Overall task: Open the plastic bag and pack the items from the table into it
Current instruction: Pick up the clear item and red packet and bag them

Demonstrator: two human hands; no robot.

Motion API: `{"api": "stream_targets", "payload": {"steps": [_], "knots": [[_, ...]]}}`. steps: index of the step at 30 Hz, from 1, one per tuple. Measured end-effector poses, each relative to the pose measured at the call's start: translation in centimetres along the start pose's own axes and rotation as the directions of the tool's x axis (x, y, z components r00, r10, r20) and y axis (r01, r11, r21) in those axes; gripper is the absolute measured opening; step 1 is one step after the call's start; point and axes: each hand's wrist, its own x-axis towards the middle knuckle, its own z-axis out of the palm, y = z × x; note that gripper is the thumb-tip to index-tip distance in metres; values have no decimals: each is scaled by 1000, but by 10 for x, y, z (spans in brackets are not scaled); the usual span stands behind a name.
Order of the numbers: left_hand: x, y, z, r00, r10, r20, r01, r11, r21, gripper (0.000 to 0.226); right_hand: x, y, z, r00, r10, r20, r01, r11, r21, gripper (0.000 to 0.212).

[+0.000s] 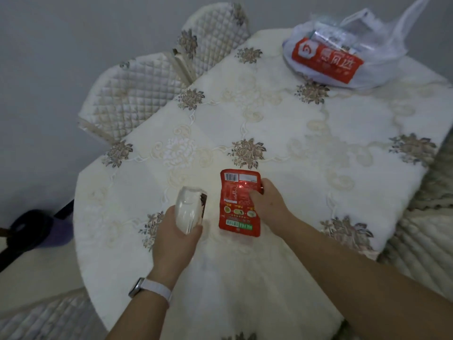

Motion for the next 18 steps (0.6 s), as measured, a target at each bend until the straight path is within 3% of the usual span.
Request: {"api": "stream_targets", "payload": {"steps": [8, 13, 18], "knots": [[-60, 2, -44, 990, 140, -29, -143, 980, -138, 54, -129, 3, -17, 985, 163, -50, -137, 933, 332, 18], [-101, 4, -61, 970, 244, -3, -240, 951, -193, 56, -208, 13, -21, 976, 218, 0, -174, 780, 601, 20], [-139, 12, -61, 949, 309, 63, -291, 936, -198, 52, -262, 34, -30, 978, 207, 4, -144, 667, 731, 30]]}}
